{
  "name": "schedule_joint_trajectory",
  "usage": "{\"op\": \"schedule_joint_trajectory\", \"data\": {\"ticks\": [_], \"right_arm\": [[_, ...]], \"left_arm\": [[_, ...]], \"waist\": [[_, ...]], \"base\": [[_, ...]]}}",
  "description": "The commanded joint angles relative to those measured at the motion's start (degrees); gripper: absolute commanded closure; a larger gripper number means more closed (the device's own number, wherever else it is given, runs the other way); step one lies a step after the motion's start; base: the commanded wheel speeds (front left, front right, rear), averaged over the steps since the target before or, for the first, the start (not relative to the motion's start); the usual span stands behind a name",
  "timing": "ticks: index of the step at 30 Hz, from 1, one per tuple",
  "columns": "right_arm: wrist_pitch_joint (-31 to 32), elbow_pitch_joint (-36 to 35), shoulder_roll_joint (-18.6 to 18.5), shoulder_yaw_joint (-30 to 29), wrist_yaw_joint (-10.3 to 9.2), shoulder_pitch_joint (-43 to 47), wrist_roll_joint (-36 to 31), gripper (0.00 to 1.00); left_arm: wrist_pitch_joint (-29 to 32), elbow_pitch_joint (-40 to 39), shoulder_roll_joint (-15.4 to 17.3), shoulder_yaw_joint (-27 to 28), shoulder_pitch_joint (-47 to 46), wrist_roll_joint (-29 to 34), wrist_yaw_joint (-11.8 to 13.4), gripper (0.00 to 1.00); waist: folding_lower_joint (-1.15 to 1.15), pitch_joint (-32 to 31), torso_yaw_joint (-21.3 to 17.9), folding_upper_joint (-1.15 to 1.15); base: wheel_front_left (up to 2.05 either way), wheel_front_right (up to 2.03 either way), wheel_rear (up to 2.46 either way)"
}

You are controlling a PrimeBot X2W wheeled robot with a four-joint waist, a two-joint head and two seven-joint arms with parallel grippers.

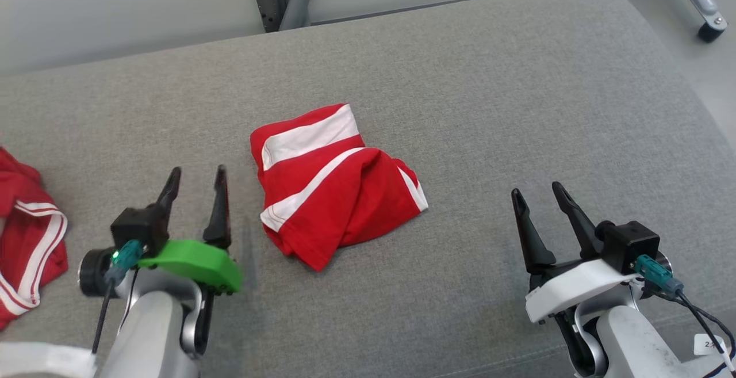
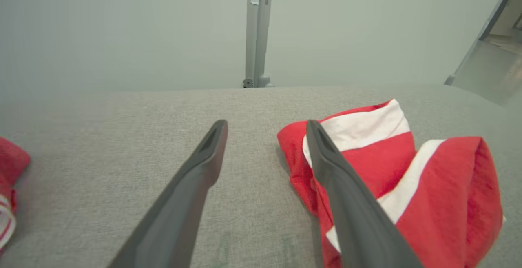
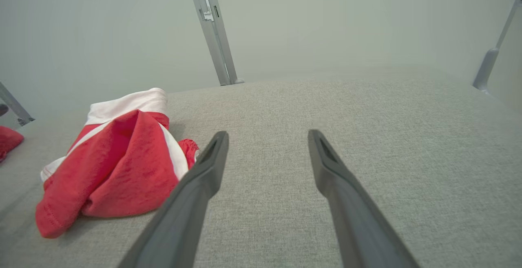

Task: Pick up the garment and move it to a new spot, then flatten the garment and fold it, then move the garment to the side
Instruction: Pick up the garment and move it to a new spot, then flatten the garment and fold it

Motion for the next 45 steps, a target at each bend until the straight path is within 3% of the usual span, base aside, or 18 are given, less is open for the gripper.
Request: {"op": "schedule_joint_trajectory", "data": {"ticks": [1,8,18,32,42,45], "right_arm": [[-0.2,-0.3,0.2,-0.1,-0.02,0.9,-0.6,0.00],[-0.2,-0.6,0.9,-0.2,-0.02,2.1,-1.4,0.00],[-0.2,-0.1,1.4,-0.5,-0.02,3.9,-1.7,0.00],[-0.2,0.5,2.0,-0.7,-0.02,5.8,-1.8,0.00],[-0.2,0.2,1.5,-0.4,-0.02,4.8,-1.6,0.00],[-0.2,-0.3,1.0,-0.1,-0.02,3.5,-1.4,0.00]], "left_arm": [[0.0,-1.5,0.1,1.4,2.7,1.2,0.4,0.00],[0.0,-9.4,-1.2,9.6,13.4,6.6,-1.4,0.00],[0.0,-15.5,-3.8,16.1,22.4,10.0,-2.2,0.00],[0.0,-15.3,-4.4,16.0,23.9,10.9,-3.7,0.00],[0.0,-15.7,-4.4,10.8,21.6,8.2,-4.0,0.00],[0.0,-15.4,-4.4,7.1,19.4,5.9,-4.1,0.00]], "waist": [[0.00,-1.5,1.7,0.00],[0.00,-4.1,4.4,0.00],[0.00,-7.1,6.1,0.00],[0.00,-8.0,7.5,0.00],[0.00,-5.8,8.0,0.00],[0.00,-3.1,7.6,0.00]], "base": [[0.00,0.00,0.00],[0.00,0.00,0.00],[0.00,0.00,0.00],[0.00,0.00,0.00],[0.00,0.00,0.00],[0.00,0.00,0.00]]}}
